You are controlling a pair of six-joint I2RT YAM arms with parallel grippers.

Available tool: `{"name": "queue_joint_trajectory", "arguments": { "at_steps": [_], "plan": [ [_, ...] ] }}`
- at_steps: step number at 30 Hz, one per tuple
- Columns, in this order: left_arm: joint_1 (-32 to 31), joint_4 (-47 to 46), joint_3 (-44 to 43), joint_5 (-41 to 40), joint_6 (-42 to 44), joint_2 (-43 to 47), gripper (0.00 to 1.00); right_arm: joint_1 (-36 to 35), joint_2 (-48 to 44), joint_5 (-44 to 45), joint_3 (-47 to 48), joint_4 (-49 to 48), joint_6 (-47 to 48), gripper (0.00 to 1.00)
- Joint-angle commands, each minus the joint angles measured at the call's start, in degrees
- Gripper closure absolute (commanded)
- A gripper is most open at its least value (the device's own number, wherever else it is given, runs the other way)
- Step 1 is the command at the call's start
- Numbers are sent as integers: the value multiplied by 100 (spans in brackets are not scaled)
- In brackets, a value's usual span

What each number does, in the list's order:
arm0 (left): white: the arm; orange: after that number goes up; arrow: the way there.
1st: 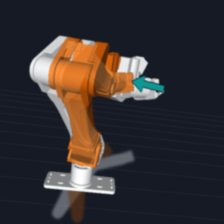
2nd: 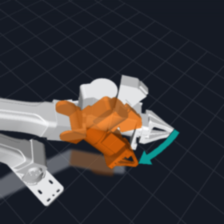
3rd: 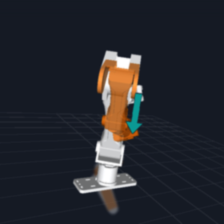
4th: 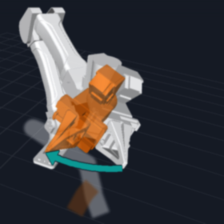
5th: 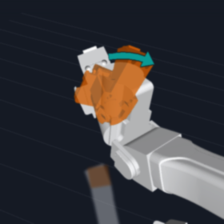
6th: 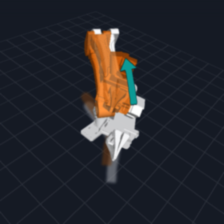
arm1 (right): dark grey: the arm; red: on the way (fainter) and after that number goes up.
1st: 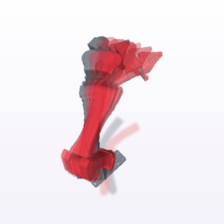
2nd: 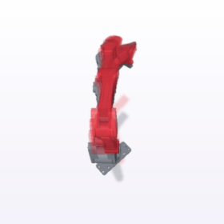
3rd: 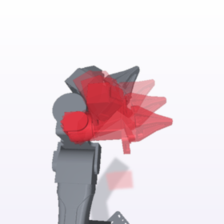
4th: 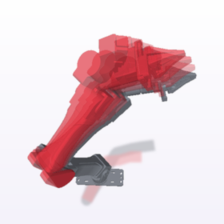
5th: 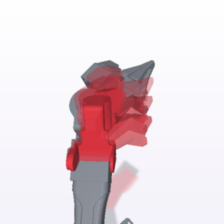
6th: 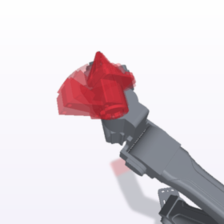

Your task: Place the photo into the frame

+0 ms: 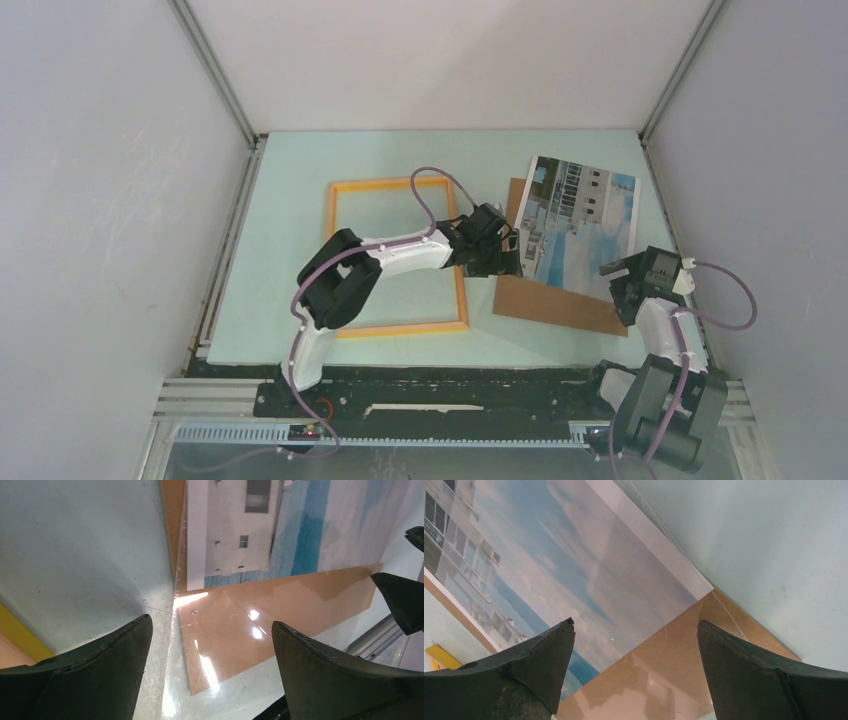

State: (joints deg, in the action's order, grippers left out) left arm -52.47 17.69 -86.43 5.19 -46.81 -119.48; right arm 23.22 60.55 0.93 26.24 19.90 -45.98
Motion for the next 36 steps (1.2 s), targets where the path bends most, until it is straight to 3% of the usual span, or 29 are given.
{"name": "queue_joint_trajectory", "arguments": {
  "at_steps": [1,13,21,32,36],
  "plan": [
    [13,-192,176,73,-289,-34,4,24,22,14,-110,-210,-95,0],
    [41,-936,693,1121,-773,160,5,0,281,-31,-196,-403,-82,0],
    [238,-1738,1036,1845,-1130,517,10,-46,712,-538,-253,-654,-102,0],
    [285,-3494,1606,2474,-2009,966,17,-164,976,-683,-259,-856,-127,0],
    [297,-4109,1745,2690,-2390,924,25,-186,953,-674,-257,-876,-129,0]
  ]
}}
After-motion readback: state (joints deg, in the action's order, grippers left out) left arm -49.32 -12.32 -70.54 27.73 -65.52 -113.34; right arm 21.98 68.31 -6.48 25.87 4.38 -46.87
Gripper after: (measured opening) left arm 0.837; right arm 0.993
